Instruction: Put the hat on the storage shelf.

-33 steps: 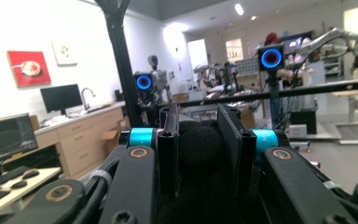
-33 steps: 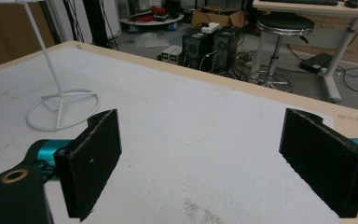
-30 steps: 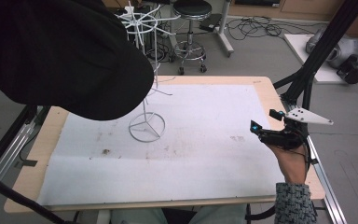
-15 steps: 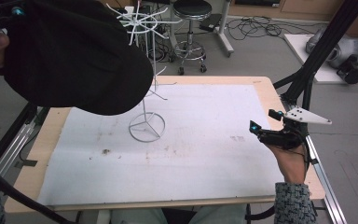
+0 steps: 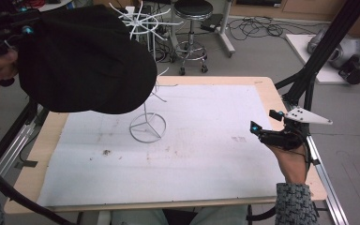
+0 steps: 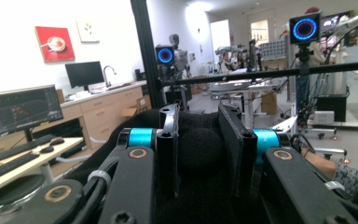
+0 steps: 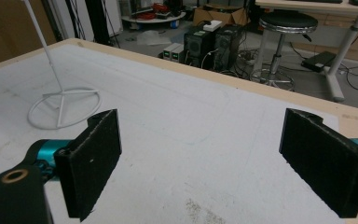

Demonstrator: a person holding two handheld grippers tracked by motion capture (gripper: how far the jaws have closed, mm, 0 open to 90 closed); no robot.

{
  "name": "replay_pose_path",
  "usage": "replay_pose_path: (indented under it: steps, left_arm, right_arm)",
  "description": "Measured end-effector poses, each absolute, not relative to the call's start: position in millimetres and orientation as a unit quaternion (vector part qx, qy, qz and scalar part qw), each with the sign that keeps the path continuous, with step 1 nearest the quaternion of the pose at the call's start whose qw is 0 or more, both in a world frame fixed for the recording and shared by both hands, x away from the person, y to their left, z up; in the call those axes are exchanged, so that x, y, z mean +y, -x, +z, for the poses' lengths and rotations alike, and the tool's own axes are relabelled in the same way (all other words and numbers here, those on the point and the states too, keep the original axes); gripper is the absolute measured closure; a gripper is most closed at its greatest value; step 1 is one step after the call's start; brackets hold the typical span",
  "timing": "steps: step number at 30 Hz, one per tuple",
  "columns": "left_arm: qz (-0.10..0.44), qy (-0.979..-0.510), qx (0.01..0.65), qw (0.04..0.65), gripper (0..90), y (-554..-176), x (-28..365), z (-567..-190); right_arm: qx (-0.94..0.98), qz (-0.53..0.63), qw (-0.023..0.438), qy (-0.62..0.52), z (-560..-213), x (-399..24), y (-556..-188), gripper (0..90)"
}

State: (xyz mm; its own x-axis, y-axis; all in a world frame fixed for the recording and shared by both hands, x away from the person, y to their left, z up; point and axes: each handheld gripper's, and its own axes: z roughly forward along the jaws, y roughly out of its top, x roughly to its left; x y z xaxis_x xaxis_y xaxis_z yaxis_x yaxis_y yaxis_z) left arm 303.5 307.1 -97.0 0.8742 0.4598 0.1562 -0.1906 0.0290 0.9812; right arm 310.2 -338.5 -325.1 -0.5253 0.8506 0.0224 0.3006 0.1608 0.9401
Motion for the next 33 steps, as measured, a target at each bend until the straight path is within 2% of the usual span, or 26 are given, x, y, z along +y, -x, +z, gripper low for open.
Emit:
replay_pose_path:
  steps: [18,33]
  left_arm:
    - [0.244,-0.686,0.138,0.671,68.7,-307.2,309.6,-138.8]
    - [0.258,-0.687,0.163,0.66,68.1,-309.1,312.9,-164.0]
  right_arm:
    - [0.714,0.506,0.269,-0.401,-325.4,-335.5,-313.3,11.9]
    - [0.714,0.506,0.269,-0.401,-325.7,-334.6,-314.2,11.8]
